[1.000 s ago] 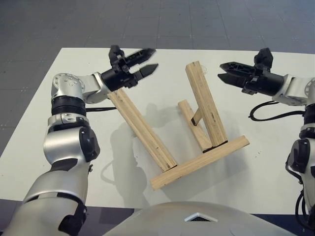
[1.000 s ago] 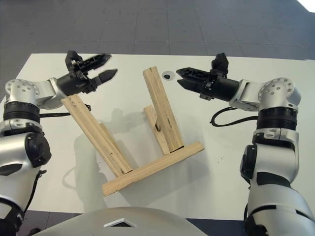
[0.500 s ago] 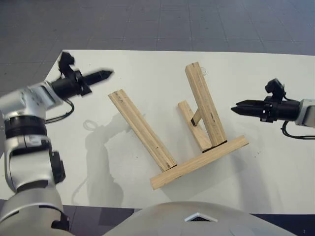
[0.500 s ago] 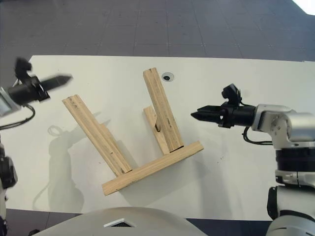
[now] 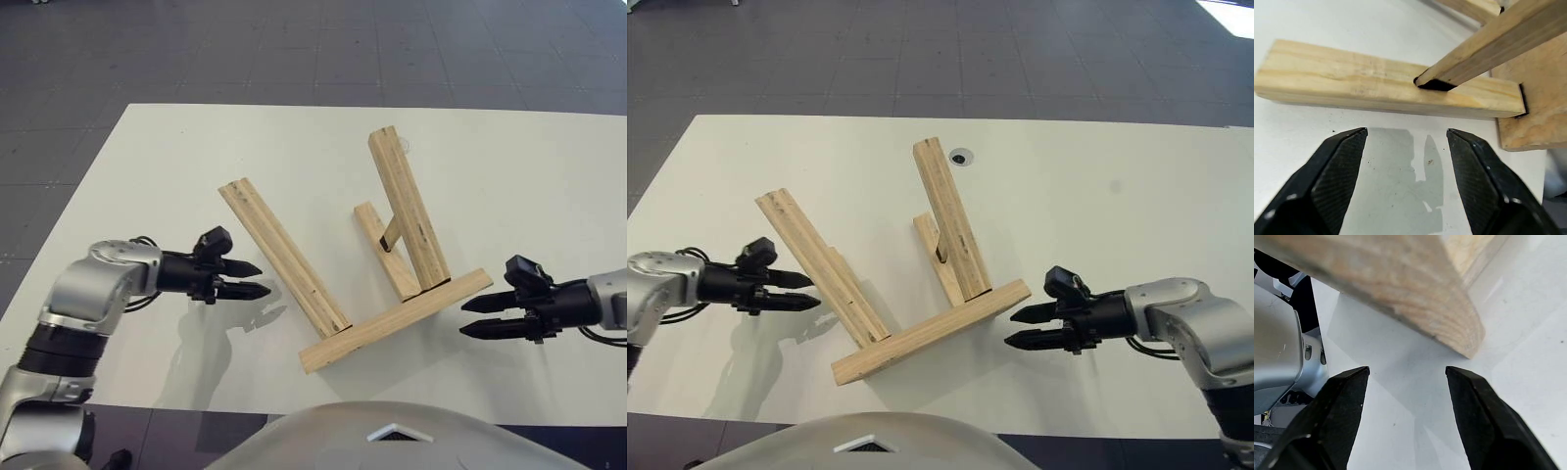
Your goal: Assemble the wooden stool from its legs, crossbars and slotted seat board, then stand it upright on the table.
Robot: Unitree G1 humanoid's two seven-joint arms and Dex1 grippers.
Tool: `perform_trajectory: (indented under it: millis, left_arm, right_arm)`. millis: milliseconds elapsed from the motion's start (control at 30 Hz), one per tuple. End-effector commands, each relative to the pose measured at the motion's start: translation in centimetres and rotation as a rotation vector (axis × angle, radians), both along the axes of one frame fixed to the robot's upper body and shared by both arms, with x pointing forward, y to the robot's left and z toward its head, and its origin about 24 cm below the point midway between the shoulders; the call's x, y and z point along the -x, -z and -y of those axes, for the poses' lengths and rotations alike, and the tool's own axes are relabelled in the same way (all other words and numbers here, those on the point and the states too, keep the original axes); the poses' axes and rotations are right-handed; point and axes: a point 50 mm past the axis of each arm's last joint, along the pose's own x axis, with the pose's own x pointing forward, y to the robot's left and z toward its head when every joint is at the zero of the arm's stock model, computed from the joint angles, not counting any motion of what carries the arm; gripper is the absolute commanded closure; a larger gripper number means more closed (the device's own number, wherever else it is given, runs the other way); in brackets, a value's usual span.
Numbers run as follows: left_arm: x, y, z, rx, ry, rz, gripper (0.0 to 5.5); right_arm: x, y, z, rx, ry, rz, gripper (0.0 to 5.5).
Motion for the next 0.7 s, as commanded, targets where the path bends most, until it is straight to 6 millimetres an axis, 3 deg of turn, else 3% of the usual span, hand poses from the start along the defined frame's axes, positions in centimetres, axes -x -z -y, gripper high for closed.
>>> perform_trajectory:
  millis: [33,300,467,567,700]
  left_arm:
    - [-0.7,1.1,0.9,-0.052,-0.044,0.057,2.48]
    - [-4.4,3.2,4.1,-0.072,-0.111,0.161,2.48]
    - [-9.0,3.1,6.4,-0.040,-0.224,0.256,2.48]
    - [-10.4,2.4,5.2,-0.046,-0.294,0.313,2.48]
    - [-10.3,1.3,2.5,0.017,-0.367,0.332,2.48]
  right_arm:
    - [-0.4,-0.5,-1.4,-0.062,-0.003,0.023,2.61]
    - [-0.7,0.1,-4.4,-0.163,0.004,0.036,2.61]
    - [-1.8,-0.1,-4.5,-0.173,0.052,0.077,2.61]
    - [-2.2,-0.5,-4.4,-0.180,0.062,0.092,2.61]
    - [-1.2,-1.2,-3.8,-0.175,0.069,0.092,2.61]
